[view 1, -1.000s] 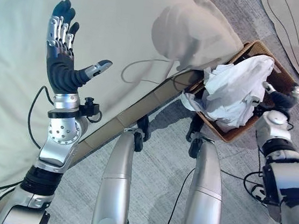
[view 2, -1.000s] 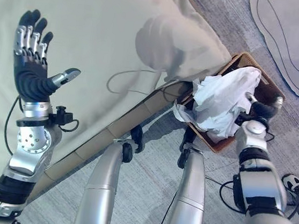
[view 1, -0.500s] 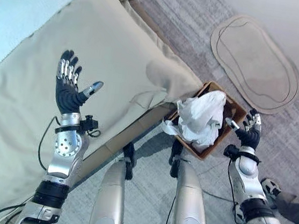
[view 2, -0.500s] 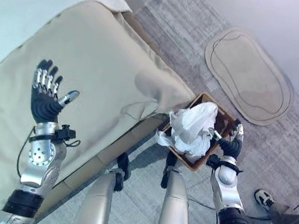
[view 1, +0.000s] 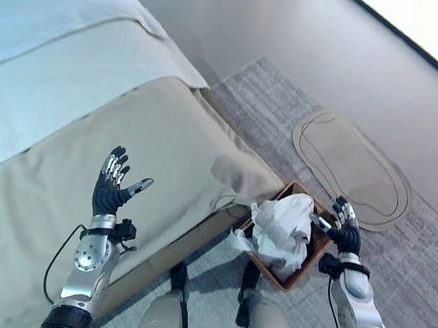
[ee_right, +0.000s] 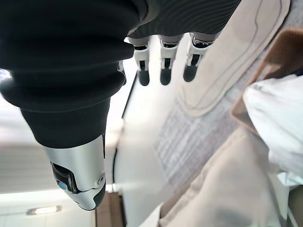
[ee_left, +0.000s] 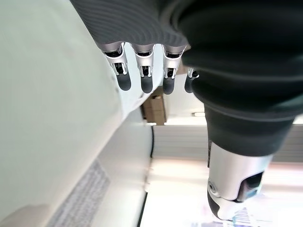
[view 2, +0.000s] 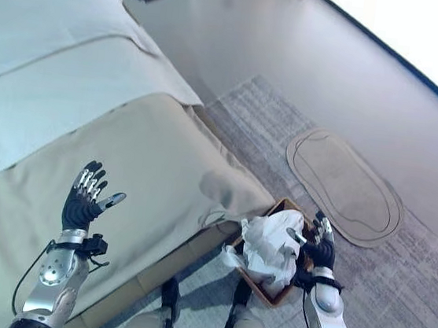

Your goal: Pick up clothes into the bucket

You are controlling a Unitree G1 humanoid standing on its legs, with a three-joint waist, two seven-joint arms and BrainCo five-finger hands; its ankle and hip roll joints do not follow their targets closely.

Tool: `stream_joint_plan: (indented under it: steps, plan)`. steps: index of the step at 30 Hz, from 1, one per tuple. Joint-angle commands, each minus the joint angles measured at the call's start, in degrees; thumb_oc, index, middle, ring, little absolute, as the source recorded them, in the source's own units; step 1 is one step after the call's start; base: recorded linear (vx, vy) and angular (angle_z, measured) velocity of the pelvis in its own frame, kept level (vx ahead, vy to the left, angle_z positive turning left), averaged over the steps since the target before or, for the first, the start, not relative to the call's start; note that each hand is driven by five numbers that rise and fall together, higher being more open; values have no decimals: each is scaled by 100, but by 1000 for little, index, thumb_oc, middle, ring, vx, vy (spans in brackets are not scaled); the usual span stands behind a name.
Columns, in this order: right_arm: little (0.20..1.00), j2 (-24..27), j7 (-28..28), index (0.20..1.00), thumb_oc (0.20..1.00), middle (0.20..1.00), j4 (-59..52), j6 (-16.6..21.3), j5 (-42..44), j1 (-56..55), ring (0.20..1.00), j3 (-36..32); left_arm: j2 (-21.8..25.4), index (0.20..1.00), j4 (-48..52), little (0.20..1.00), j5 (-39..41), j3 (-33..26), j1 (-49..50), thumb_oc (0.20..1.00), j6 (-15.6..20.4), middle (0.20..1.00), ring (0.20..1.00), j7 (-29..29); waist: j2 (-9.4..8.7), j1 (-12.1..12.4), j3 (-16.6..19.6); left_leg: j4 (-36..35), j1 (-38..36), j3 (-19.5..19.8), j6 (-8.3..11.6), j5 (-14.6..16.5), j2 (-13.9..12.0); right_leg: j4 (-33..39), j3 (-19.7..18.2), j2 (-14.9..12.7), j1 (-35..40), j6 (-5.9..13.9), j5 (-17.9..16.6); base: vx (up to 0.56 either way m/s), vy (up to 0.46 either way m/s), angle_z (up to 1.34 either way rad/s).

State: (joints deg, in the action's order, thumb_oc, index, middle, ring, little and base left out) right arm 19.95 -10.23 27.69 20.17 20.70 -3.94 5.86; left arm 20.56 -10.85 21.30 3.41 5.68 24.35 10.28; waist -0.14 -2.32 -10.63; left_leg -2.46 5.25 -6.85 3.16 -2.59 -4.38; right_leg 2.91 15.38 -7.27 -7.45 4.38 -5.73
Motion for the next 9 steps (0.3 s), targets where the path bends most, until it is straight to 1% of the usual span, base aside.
stream_joint_plan:
  steps: [1,2,4,6,9]
  plan:
    - [1000,-112,54,1000,1000,1000,-169,87,-265,113,1000,161,26,1000,-129,1000,-99,-12,-92,1000,188,1000,1000,-59,-137,-35,209,-254,149,-129,268,-510,-347,-26,-142,-427,66,627,-163,58,14,-6]
    - [1000,-172,8,1000,1000,1000,-188,57,-329,97,1000,239,-35,1000,-321,1000,-189,44,-86,1000,150,1000,1000,13,-138,-35,248,-227,-13,-143,223,-484,-339,-231,-226,-424,145,604,-55,57,12,-3]
    - [1000,-249,74,1000,1000,1000,-291,56,-259,12,1000,300,-84,1000,-369,1000,-185,80,-41,1000,114,1000,1000,41,-128,-47,267,-200,-175,-129,182,-447,-356,-471,-319,-421,222,576,90,74,14,-5]
    - [1000,-254,99,1000,1000,1000,-335,21,-330,-88,1000,348,-101,1000,-376,1000,-230,133,14,1000,89,1000,1000,5,-130,-50,317,-221,-323,-142,166,-397,-349,-493,-343,-431,384,573,151,74,16,-3]
    - [1000,-307,29,1000,1000,1000,-219,-11,-396,-65,1000,418,-137,1000,-334,1000,-391,267,71,1000,45,1000,1000,32,-114,-31,422,-254,-498,-181,155,-329,-342,-325,-261,-444,608,596,137,74,11,0]
